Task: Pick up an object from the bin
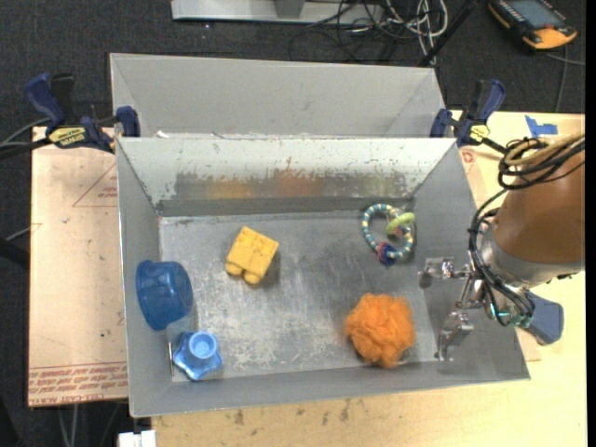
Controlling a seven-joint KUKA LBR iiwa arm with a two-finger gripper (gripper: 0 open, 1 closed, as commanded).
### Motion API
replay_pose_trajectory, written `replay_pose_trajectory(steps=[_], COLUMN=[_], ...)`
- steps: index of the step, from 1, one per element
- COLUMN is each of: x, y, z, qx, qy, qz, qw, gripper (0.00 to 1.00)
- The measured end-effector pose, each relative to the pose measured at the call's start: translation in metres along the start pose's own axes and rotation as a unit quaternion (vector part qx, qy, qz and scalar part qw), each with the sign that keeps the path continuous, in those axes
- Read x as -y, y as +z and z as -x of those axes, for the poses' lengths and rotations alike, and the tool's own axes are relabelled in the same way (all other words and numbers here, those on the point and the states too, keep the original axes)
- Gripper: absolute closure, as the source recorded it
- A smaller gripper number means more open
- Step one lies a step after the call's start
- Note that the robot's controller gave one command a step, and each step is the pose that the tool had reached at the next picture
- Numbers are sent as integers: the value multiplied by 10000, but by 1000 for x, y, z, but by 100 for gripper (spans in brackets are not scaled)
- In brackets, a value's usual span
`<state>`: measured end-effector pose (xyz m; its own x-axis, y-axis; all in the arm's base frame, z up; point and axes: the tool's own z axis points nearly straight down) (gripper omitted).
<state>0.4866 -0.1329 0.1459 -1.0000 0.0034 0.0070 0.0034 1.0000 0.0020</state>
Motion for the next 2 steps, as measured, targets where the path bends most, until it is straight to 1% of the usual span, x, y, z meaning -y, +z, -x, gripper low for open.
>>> replay_pose_trajectory(steps=[1, 2], x=[0, -1], y=[-4, -4], z=[2, 2], qx=[37, 37], qy=[-17, -24], qz=[-7, -8], qw=[10000, 10000], gripper=[0, 0])
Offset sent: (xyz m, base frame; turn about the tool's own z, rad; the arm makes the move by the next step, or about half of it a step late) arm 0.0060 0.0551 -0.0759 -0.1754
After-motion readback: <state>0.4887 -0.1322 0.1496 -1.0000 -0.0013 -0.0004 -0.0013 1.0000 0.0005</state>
